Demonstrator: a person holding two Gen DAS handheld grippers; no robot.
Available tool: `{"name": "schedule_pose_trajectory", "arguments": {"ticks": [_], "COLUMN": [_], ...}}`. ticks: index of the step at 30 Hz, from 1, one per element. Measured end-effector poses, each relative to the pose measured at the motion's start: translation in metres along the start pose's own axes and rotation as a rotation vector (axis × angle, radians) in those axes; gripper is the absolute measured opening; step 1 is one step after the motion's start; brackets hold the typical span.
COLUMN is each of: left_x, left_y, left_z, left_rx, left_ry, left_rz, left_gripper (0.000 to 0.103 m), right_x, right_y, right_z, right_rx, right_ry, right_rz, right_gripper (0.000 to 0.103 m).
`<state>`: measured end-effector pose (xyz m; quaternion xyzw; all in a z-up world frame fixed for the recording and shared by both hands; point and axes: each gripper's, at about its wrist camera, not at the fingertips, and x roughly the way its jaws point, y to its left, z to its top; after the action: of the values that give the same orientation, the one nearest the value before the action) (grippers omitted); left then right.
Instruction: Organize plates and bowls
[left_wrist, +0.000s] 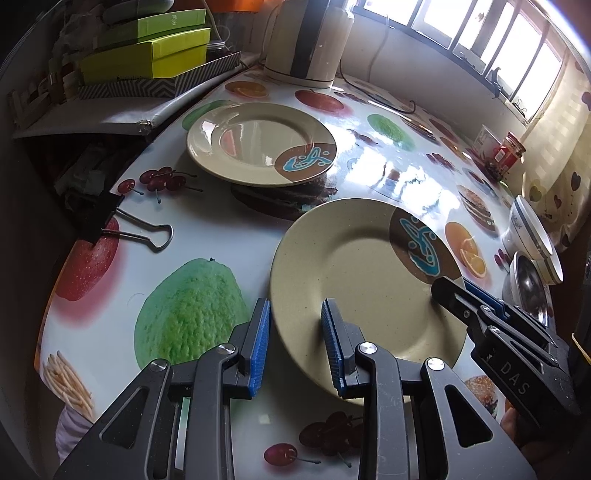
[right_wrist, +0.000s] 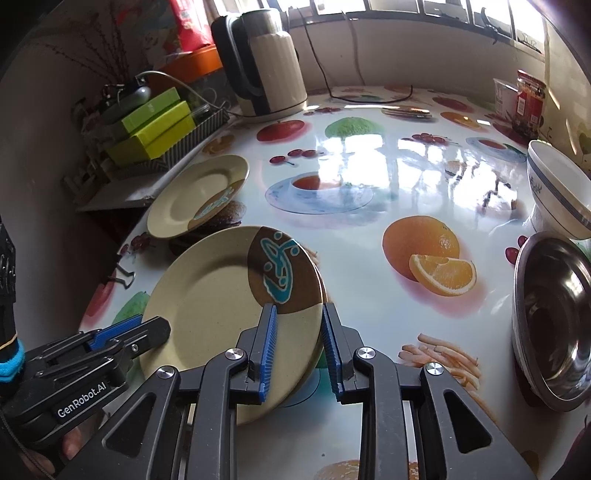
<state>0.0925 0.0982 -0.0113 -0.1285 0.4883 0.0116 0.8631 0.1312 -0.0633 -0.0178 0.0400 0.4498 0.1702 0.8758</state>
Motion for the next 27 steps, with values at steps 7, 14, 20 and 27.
{"name": "schedule_pose_trajectory", "arguments": {"ticks": [7, 14, 20, 27], "left_x": [-0.004, -0.005, -0.006, -0.010], "left_y": [0.006, 0.012, 0.013, 0.011], "left_z": [0.004, 0.009, 0.014, 0.020], "left_rx": [-0.015, -0.022, -0.019, -0.001], "left_ry": [-0.025, -0.035, -0.045, -0.061], "left_rz": [-0.019, -0.029, -0.015, 0.016], "left_gripper": [0.030, 0.030, 0.030, 0.030], "right_x": [0.003, 0.004, 0.001, -0.003], "right_y": [0.003, 0.001, 0.000, -0.001], "right_z": [-0.002, -0.001, 0.005, 0.012], "right_rx": [-0.024, -0.015, -0.016, -0.014], "right_ry": [0.008, 0.006, -0.010, -0.031], "right_rz": [-0.018, -0.028, -0.039, -0.048], "right_gripper": [0.036, 0.041, 0.044, 0.045]}}
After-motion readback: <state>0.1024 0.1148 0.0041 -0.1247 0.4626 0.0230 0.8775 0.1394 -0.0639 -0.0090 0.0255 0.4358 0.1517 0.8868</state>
